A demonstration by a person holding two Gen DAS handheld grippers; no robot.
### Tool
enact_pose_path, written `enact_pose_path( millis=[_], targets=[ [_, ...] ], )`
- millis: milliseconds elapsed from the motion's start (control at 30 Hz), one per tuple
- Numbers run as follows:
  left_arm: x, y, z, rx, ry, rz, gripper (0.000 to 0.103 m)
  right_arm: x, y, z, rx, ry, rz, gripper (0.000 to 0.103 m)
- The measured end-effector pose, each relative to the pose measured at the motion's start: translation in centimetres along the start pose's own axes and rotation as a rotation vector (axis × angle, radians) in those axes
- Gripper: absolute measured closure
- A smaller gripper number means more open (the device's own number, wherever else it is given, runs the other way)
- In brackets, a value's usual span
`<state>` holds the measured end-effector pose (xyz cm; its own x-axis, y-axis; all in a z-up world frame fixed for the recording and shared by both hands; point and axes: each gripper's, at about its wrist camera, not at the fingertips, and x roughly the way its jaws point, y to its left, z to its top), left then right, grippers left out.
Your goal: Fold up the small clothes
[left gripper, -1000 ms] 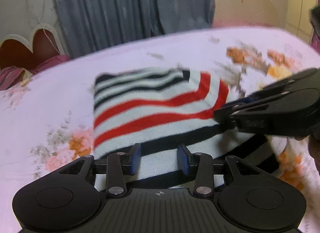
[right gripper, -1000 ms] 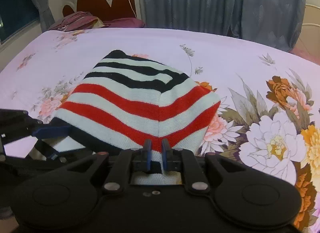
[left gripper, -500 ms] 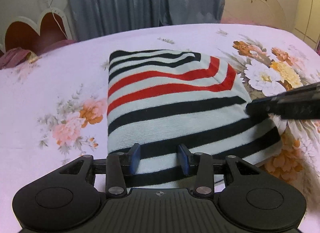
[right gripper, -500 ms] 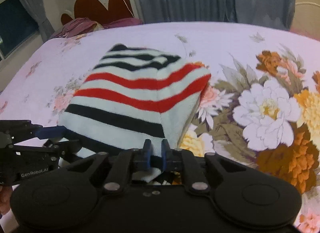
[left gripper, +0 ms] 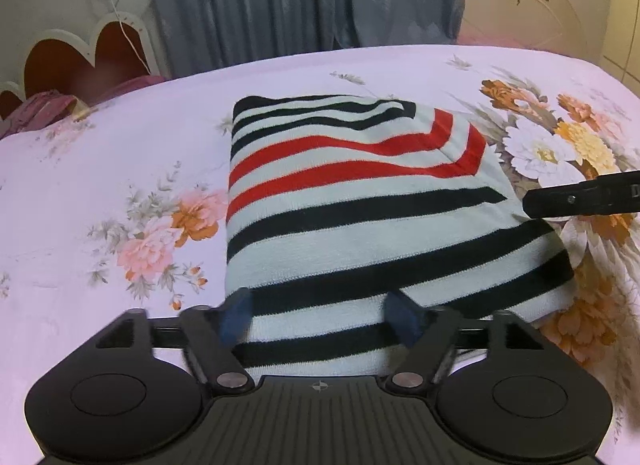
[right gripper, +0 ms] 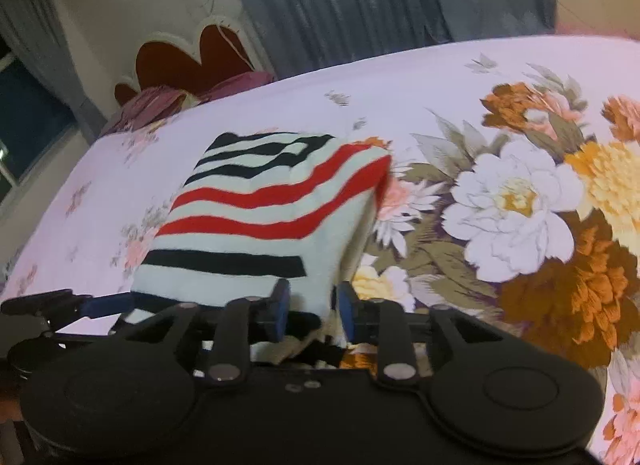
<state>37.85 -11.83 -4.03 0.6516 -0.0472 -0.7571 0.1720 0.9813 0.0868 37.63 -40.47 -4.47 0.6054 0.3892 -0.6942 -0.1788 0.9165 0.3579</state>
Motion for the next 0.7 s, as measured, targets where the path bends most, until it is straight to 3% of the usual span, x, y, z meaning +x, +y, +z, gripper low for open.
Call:
enact_pose_path(
  millis=[33,267,400,700],
  targets=[
    [0.0,0.0,0.1,0.0,-0.001,-0.001,0.027,0.0,-0.4,0.1,0.016,-0.003,0.006,0.054],
    [-0.1,0.2,1.1,-0.01,-0.016,-0.024,0.026,-0.2,-2.9,0.1,0.147,-0.017,0.091,0.052],
    [0.5,2.8,2.0,-0.126,-0.021,-0.093,0.026,1.2,-5.5,-0.2,0.332,0.001,0.224,0.05],
    [3.8,7.8,1.5,-0.333,0.059,-0.232,0.026,4.4,-7.2,-0.9,0.422,0.047,0.271,0.041]
  ],
)
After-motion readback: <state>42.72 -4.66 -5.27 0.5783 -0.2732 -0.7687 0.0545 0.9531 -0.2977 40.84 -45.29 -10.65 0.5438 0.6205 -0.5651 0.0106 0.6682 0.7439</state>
